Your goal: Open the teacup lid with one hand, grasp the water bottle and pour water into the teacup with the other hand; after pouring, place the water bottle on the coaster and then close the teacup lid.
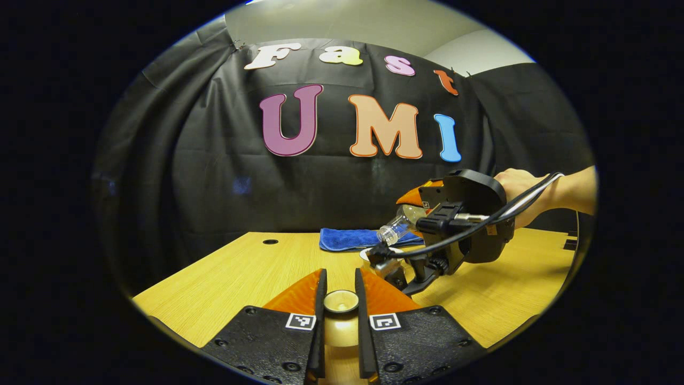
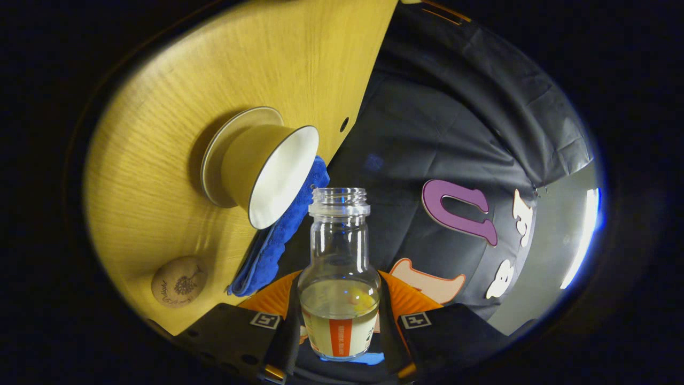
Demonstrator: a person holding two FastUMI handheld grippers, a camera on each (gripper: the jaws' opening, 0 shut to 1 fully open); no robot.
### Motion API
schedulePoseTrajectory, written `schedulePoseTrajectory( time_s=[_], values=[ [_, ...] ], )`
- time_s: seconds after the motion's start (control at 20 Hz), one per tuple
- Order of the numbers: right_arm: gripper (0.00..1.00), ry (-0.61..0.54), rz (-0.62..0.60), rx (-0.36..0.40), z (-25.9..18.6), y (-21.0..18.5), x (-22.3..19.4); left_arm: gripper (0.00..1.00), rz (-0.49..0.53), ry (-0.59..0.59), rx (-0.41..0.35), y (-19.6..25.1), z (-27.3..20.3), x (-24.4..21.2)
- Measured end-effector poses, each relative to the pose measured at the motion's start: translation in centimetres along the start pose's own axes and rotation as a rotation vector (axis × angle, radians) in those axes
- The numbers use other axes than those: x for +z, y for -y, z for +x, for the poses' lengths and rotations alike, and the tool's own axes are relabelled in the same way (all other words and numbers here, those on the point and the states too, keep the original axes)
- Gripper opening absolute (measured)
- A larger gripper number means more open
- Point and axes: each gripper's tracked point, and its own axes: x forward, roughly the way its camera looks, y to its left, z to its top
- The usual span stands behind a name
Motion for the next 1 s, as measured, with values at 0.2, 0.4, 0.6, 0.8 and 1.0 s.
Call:
schedulePoseTrajectory(
  time_s=[0.2,0.4,0.6,0.8,1.0],
  values=[
    [0.66,-0.014,0.308,0.042,-0.8,0.5,-0.3,0.22,0.000,0.000,0.003,0.0,0.0,0.0],
    [0.66,-0.061,0.847,0.122,-0.7,0.3,-2.0,0.22,0.000,0.000,0.007,-0.1,0.0,0.0],
    [0.65,-0.102,1.426,0.142,0.1,-1.2,-4.2,0.22,0.001,0.000,0.008,-0.1,0.0,-0.1],
    [0.67,-0.101,1.798,0.030,1.0,-1.5,-4.8,0.22,0.000,0.000,0.016,-0.2,0.0,-0.1],
    [0.67,-0.126,1.932,-0.097,1.9,-1.8,-4.2,0.22,0.000,0.000,0.020,-0.3,0.0,-0.1]
  ],
)
